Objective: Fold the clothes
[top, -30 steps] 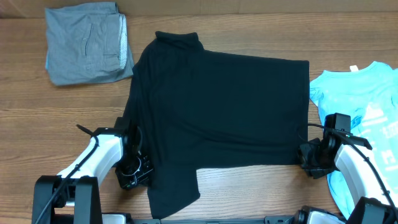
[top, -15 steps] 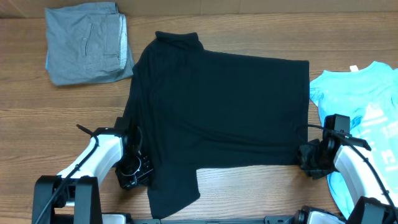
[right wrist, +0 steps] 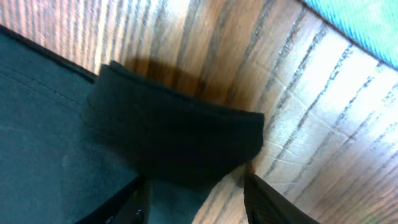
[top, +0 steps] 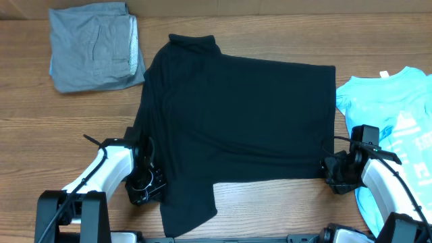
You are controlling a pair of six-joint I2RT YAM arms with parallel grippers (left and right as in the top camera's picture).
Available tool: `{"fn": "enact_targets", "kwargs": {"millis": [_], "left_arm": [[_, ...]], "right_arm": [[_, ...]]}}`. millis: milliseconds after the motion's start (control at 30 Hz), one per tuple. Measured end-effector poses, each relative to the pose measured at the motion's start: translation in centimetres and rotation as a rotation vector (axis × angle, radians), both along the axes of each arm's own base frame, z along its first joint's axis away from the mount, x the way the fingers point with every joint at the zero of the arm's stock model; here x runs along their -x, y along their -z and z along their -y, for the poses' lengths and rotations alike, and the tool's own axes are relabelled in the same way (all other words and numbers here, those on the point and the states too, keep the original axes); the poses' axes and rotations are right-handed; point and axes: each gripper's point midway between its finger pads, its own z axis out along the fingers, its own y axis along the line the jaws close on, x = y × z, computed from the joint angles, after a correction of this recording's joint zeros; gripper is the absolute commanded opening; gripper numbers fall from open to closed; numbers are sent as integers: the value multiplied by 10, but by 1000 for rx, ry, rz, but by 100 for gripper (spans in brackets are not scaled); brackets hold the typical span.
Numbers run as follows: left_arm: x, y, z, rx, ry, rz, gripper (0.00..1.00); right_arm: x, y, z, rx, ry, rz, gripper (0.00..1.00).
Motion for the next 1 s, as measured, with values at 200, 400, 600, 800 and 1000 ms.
{"fn": "enact_targets", "kwargs": {"millis": [200,400,600,800,1000], "left_arm": [[0,0,0,4,12,3,4],[0,0,0,5,15,5,4],[0,0,0,5,18,6,4],[6,-7,2,18,18,-31,4],[1,-34,4,31,16,19,4]], "right_arm": [[0,2,5,29,1,-7,47],[-1,6,7,30,3,-44,31],[-11,6,7,15,10,-29,4],[-8,4,6,5,34,-61,4],[25,1,-1,-24,63,-225,4]]}}
